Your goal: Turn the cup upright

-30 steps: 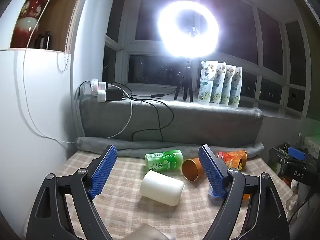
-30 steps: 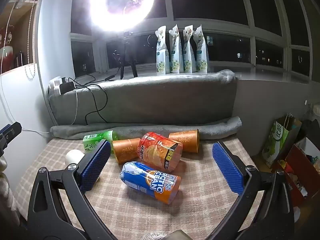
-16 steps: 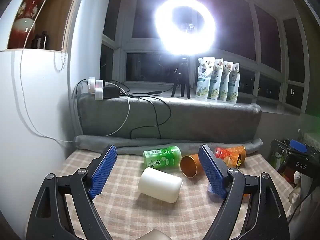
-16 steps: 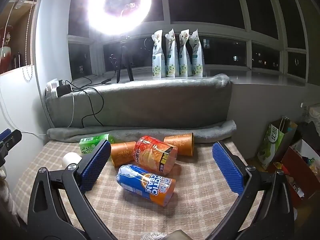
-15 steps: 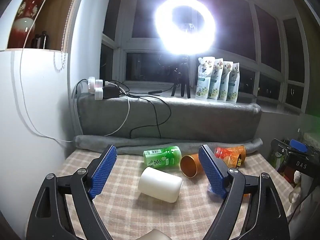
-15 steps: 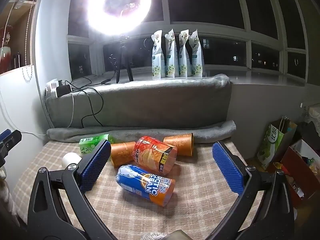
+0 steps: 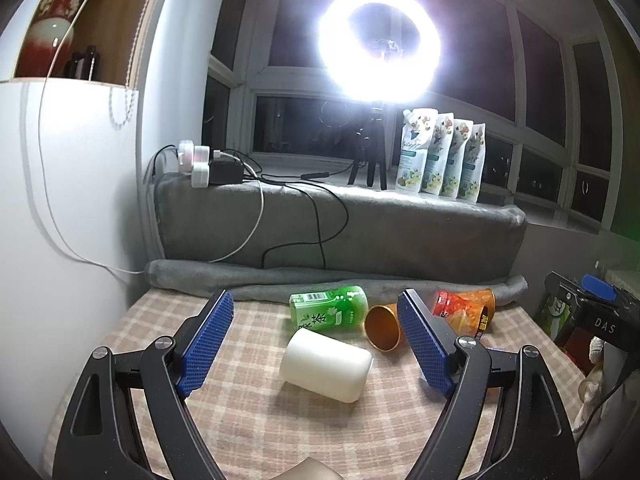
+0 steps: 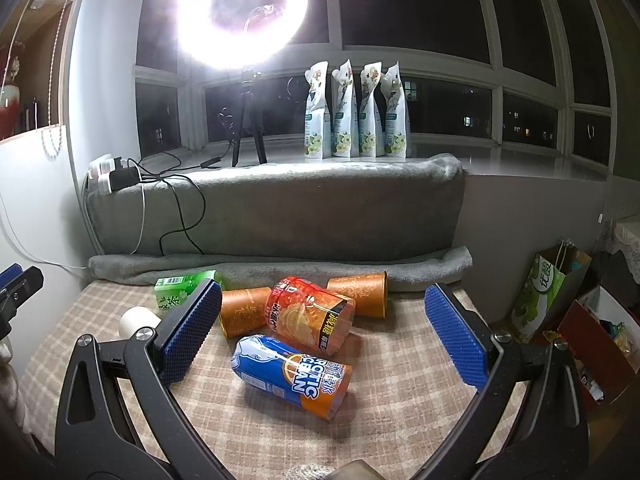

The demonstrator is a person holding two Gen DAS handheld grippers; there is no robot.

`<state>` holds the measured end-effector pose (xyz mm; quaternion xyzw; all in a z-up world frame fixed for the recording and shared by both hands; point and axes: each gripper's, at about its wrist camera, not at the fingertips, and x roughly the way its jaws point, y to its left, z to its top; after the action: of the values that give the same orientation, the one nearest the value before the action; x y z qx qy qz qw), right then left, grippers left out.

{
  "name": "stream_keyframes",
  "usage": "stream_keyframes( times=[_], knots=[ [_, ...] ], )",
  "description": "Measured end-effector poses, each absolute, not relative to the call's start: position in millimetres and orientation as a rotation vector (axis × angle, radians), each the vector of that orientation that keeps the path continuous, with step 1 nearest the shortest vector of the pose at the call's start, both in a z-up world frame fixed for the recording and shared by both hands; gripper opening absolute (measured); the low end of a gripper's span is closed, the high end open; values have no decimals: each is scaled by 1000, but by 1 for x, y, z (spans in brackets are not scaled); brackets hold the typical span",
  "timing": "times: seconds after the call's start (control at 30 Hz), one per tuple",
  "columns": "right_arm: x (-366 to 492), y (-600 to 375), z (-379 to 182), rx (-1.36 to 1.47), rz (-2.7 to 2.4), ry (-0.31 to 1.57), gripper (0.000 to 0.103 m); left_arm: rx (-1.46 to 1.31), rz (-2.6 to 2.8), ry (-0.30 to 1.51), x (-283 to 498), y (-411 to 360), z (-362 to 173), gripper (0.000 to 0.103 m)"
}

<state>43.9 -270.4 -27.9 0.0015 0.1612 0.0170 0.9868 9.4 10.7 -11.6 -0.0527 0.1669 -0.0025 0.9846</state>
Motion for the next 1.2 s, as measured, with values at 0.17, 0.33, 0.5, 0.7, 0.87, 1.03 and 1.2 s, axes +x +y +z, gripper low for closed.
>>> stream_keyframes(
  times=[0.17,0.33,0.5,0.7,0.87,1.03,1.2],
  knots=[
    [46,-269,-29,0,38,330,103,-109,-3,341,9,11,-14,84],
    [46,-268,-28,-1,35,330,103,-109,-2,340,8,11,-14,84],
    [47,-269,-29,4,34,332,103,-104,-5,341,9,9,-13,84],
    [47,-272,-30,8,37,330,103,-103,-8,342,9,6,-13,84],
    [46,-272,-31,8,36,329,103,-99,-8,342,9,3,-13,84],
    [47,-272,-31,7,36,329,103,-99,-15,345,9,2,-14,84],
    [47,-272,-31,9,38,332,103,-100,-14,345,8,2,-14,84]
  ],
)
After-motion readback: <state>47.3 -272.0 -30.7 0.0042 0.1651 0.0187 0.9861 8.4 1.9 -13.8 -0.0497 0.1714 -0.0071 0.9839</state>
